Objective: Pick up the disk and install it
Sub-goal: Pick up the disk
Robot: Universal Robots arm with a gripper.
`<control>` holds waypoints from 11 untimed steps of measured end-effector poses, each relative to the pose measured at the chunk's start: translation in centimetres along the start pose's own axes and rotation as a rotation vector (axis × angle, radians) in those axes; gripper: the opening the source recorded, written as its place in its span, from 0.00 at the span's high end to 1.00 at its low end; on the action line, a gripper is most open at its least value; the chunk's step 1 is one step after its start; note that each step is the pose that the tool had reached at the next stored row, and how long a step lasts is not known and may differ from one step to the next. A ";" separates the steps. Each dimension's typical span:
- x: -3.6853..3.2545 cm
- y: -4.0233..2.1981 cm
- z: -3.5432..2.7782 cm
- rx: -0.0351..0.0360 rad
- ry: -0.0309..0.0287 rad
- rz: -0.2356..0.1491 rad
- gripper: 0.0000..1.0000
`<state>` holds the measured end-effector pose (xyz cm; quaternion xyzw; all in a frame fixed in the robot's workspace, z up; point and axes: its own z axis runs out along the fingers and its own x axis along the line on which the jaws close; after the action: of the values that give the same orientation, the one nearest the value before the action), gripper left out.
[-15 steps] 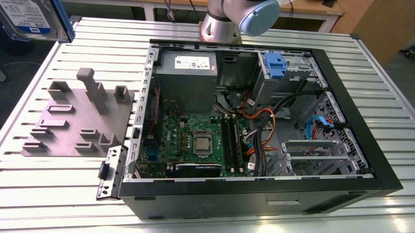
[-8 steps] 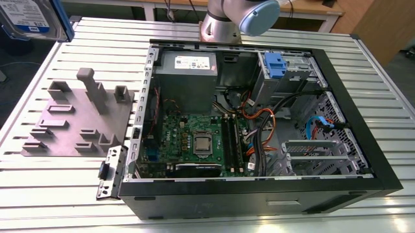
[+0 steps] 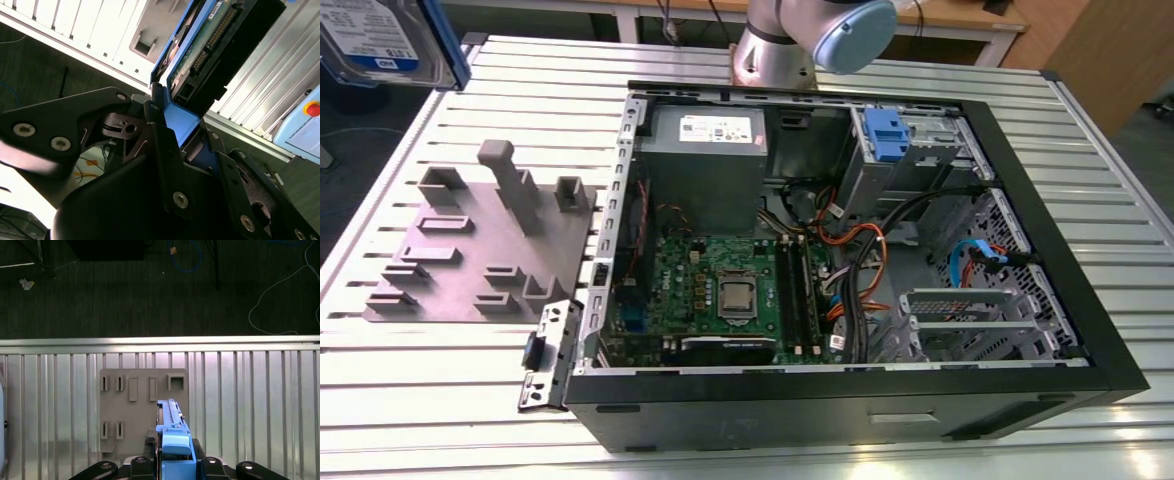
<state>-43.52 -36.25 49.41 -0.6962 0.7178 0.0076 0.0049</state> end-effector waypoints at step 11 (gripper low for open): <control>1.03 -0.03 -0.46 0.0000 0.0011 0.000 0.63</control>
<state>-43.52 -37.29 49.86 -0.6962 0.7178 0.0072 0.0045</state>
